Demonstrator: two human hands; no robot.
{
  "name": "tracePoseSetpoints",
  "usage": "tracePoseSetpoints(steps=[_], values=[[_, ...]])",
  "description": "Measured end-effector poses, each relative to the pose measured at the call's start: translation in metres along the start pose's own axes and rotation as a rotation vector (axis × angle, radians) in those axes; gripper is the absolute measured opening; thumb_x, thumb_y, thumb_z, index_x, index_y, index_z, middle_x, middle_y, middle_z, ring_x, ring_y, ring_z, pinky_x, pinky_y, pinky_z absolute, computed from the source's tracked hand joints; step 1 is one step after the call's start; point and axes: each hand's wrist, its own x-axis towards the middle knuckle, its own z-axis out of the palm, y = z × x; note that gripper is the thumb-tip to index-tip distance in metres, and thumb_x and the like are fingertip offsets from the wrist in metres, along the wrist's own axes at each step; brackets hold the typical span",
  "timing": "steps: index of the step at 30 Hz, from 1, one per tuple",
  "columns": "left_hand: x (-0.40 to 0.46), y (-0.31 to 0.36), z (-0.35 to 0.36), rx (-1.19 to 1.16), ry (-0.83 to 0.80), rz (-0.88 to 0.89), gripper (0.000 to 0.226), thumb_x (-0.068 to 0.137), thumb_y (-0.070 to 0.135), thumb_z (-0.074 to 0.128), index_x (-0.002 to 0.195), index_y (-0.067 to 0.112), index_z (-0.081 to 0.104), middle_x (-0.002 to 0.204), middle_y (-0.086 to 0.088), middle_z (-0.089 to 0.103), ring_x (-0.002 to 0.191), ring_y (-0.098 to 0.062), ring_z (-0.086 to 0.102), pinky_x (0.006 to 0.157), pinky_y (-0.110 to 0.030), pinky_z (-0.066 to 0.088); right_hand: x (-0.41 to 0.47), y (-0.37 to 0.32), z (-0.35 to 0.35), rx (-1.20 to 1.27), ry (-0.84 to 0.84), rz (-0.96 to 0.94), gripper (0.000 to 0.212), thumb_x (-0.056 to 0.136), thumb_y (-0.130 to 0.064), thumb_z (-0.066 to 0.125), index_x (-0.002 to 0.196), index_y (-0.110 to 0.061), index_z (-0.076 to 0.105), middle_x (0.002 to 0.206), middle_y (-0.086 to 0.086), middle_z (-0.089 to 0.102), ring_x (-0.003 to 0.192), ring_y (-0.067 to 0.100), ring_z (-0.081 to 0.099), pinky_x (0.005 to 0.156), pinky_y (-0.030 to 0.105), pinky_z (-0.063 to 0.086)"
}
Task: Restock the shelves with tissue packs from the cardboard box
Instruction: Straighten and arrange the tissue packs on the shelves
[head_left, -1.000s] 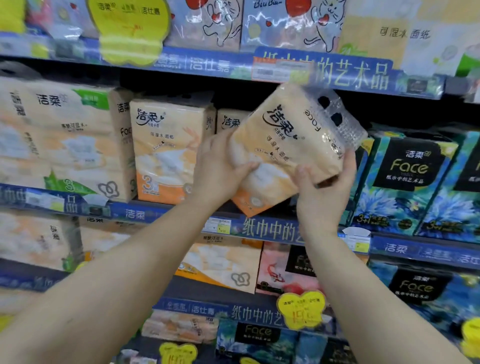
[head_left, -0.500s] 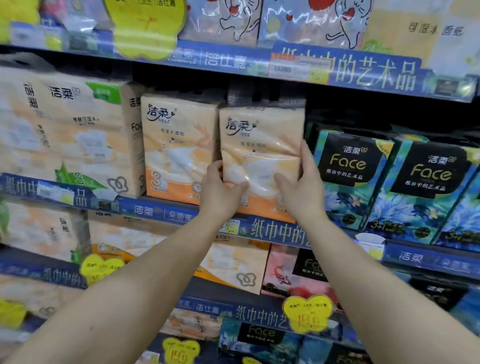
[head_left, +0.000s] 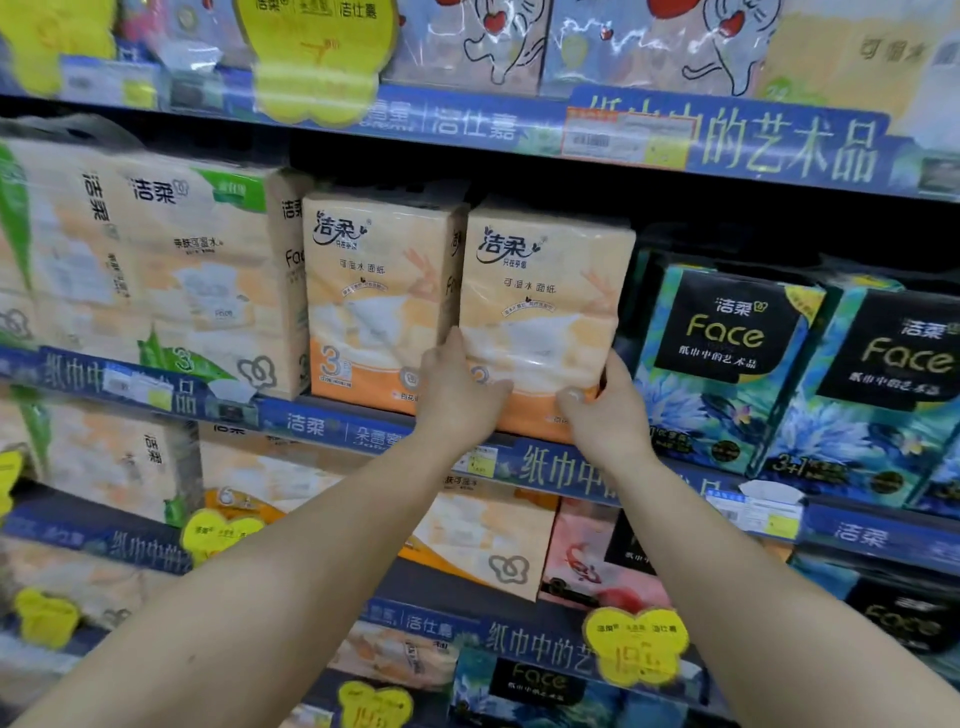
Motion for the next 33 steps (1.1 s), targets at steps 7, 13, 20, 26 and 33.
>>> tracePoseSetpoints(steps=[7, 13, 20, 26, 33], values=[[-0.014, -0.001, 0.008, 0.102, -0.098, 0.054, 0.077, 0.089, 0.033, 0.063, 0.152, 0.015, 0.021, 0.158, -0.007, 0.016, 0.144, -0.022, 0.021, 0.113, -0.035, 0.028, 0.01, 0.015, -0.008, -0.106, -0.119, 0.008, 0.072, 0.092, -0.012, 0.061, 0.15, -0.033, 0.024, 0.119, -0.012, 0.055, 0.097, 0.011, 0.051, 0.069, 0.021, 0.04], [-0.009, -0.028, -0.021, 0.071, 0.125, 0.06, 0.027, 0.087, 0.028, 0.064, 0.111, 0.02, 0.056, 0.101, 0.005, 0.057, 0.093, -0.016, 0.058, 0.073, -0.029, 0.046, 0.016, 0.016, -0.005, -0.137, -0.135, -0.004, 0.076, 0.095, -0.009, 0.053, 0.152, -0.04, 0.013, 0.135, -0.004, 0.054, 0.094, 0.015, 0.051, 0.069, 0.024, 0.042], [0.008, -0.041, -0.033, 0.139, 0.058, -0.012, 0.034, 0.08, 0.024, 0.073, 0.105, 0.022, 0.049, 0.083, 0.01, 0.049, 0.082, -0.017, 0.055, 0.066, -0.03, 0.046, 0.015, 0.02, -0.002, -0.153, -0.146, -0.02, 0.075, 0.096, -0.01, 0.052, 0.152, -0.041, 0.012, 0.114, -0.011, 0.053, 0.073, 0.01, 0.049, 0.063, 0.027, 0.044], [0.013, -0.042, -0.024, 0.152, 0.032, 0.005, 0.044, 0.077, 0.033, 0.076, 0.11, 0.023, 0.049, 0.094, 0.002, 0.052, 0.087, -0.019, 0.056, 0.074, -0.036, 0.051, 0.013, 0.02, -0.004, -0.134, -0.173, -0.045, 0.075, 0.095, -0.013, 0.055, 0.151, -0.04, 0.012, 0.116, -0.012, 0.054, 0.089, 0.015, 0.056, 0.067, 0.027, 0.046], [0.014, -0.049, -0.027, 0.099, 0.075, -0.021, 0.046, 0.075, 0.044, 0.076, 0.106, 0.024, 0.048, 0.101, 0.001, 0.055, 0.092, -0.019, 0.057, 0.074, -0.034, 0.049, 0.011, 0.021, 0.0, -0.205, -0.151, -0.053, 0.08, 0.093, -0.004, 0.053, 0.152, -0.037, 0.01, 0.113, -0.014, 0.051, 0.077, 0.008, 0.053, 0.055, 0.018, 0.043]])
